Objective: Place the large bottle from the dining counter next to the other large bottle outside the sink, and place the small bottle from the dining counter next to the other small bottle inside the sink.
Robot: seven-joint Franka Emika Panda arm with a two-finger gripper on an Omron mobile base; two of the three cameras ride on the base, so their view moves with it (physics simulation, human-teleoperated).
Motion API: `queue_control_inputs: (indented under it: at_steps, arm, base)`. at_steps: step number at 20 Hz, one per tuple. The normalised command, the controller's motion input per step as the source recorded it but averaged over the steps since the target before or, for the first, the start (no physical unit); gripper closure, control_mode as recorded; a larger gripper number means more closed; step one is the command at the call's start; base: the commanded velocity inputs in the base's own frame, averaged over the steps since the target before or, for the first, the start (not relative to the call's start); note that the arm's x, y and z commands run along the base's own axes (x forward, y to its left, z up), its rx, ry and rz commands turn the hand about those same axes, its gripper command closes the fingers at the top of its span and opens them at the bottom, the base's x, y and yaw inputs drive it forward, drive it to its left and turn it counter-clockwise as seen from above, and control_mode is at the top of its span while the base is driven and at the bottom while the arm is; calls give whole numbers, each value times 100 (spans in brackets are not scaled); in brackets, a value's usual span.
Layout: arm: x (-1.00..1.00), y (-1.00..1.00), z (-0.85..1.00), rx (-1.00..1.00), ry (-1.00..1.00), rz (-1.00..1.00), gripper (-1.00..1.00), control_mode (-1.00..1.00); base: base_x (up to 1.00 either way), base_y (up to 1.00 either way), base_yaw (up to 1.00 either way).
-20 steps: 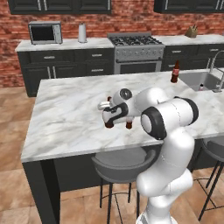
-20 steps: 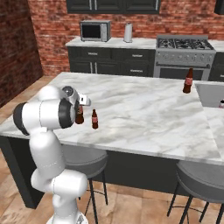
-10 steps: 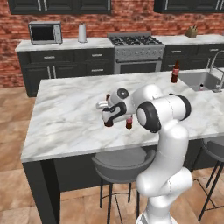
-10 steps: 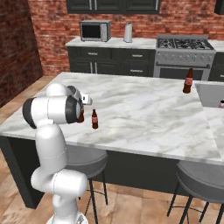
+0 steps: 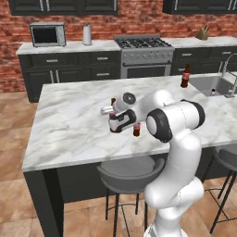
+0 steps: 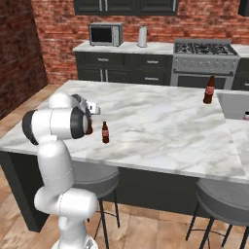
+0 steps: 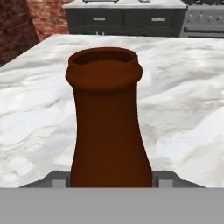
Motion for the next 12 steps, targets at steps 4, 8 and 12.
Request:
queue_control_inputs:
  at_steps: [4,8,12]
  arm:
    - [-47,2,16,-2,-11,4,100,-100]
    - [-23,0,17,0,-8,3,100,-100]
    - [-15,0,11,0,-6,3,100,-100]
  base:
    - [0,0,0]
    - [0,0,0]
    - [0,0,0]
